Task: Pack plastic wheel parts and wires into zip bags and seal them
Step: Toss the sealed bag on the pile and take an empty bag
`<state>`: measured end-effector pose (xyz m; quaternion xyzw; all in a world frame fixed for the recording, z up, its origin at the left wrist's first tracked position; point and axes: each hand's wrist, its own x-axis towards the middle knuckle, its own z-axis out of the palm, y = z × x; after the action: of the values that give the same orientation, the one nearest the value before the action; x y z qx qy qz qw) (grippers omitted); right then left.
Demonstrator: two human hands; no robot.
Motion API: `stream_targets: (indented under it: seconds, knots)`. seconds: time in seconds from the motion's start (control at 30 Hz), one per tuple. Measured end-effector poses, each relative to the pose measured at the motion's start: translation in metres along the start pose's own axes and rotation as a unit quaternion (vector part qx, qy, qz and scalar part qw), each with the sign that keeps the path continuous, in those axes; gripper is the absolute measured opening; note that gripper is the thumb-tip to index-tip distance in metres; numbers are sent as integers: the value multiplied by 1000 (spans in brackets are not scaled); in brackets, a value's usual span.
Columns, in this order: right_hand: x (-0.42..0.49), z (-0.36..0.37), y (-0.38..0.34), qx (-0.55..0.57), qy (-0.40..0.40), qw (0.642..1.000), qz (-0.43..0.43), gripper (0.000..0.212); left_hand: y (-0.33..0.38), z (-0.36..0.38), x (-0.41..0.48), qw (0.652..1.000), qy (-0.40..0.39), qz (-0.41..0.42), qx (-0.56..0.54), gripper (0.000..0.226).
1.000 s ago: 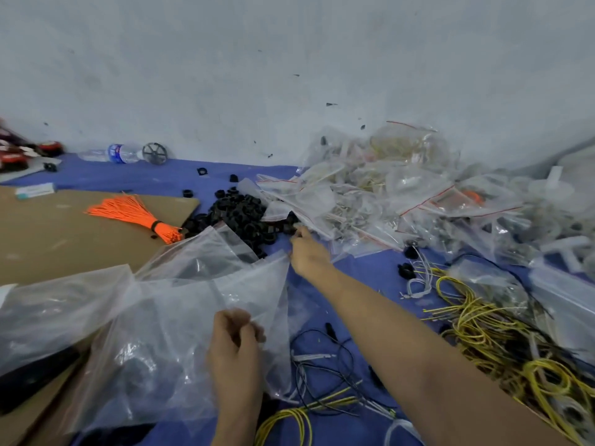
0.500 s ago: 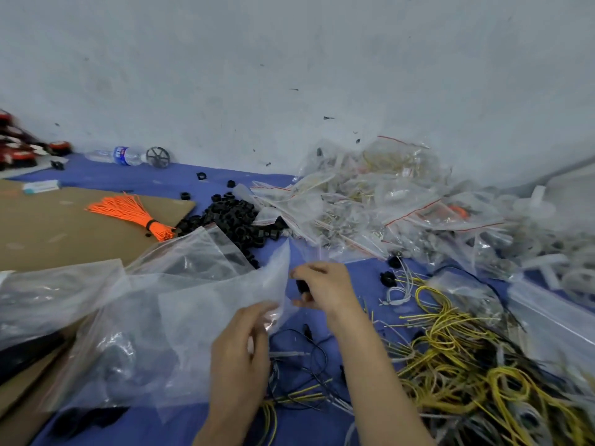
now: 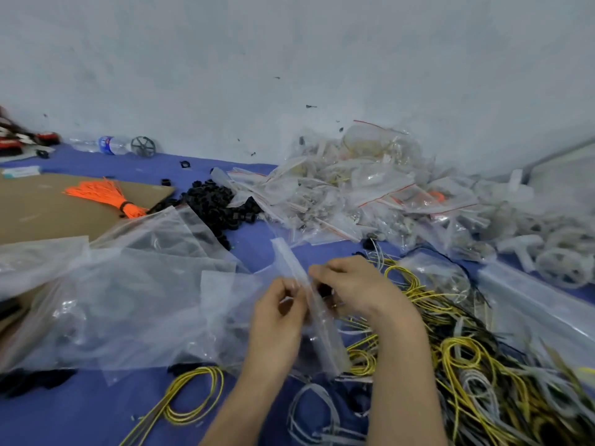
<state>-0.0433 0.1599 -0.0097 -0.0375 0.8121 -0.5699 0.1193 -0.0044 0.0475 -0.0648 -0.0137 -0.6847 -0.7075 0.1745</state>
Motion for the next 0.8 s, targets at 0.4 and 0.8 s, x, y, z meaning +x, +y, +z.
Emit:
stream_targets:
  seconds: [0.4, 0.8]
  knots:
    - [12, 1, 14, -106, 130, 986, 4, 15, 1, -7, -3, 991, 99, 63, 57, 41]
    - [-24, -3, -40, 65, 206, 961, -170, 25, 1, -10, -2, 981, 121, 69, 133, 29]
